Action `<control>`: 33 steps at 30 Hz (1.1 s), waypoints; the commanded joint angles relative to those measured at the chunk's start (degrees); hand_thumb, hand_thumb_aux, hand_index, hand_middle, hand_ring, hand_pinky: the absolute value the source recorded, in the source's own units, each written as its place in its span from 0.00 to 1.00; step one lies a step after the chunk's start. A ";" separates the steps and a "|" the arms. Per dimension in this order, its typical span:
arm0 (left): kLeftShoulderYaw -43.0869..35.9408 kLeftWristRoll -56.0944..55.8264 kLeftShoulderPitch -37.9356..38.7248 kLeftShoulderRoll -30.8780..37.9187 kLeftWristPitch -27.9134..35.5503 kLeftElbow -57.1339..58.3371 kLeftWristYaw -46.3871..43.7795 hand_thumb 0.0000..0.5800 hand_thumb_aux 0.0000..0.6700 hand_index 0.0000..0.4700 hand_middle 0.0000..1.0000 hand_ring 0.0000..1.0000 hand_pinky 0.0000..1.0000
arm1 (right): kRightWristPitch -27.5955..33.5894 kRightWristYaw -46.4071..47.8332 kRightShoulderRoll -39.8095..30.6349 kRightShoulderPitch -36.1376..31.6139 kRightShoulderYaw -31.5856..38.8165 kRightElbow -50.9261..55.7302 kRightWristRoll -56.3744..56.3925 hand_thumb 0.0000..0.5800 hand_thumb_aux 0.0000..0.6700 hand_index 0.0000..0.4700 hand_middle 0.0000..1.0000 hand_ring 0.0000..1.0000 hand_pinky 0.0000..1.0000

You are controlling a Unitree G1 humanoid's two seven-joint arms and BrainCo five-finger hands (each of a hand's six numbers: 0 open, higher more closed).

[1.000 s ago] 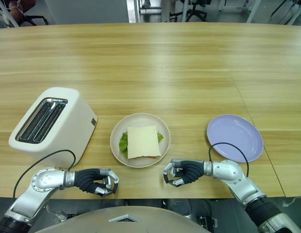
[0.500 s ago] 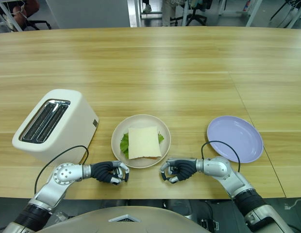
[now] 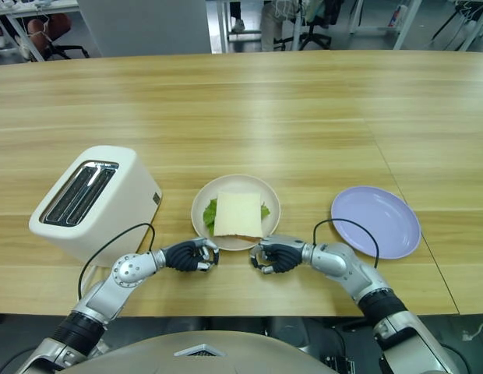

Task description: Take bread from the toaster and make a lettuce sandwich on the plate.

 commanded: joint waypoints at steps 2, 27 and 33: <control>-1.02 3.11 -1.30 -1.77 0.92 8.24 3.78 1.00 1.00 0.98 1.00 1.00 1.00 | 0.84 -10.04 1.54 -4.41 1.49 8.25 -8.81 1.00 1.00 0.98 1.00 1.00 1.00; 1.06 7.53 -31.88 -16.03 -4.29 52.57 26.97 1.00 1.00 0.98 1.00 1.00 1.00 | 15.74 -32.60 18.06 -29.68 5.62 43.23 -14.50 1.00 1.00 0.98 1.00 1.00 1.00; 1.69 7.79 -37.39 -18.14 -5.12 59.50 32.07 1.00 1.00 0.98 1.00 1.00 1.00 | 22.08 -38.15 20.90 -34.09 6.52 46.26 -15.50 1.00 1.00 0.98 1.00 1.00 1.00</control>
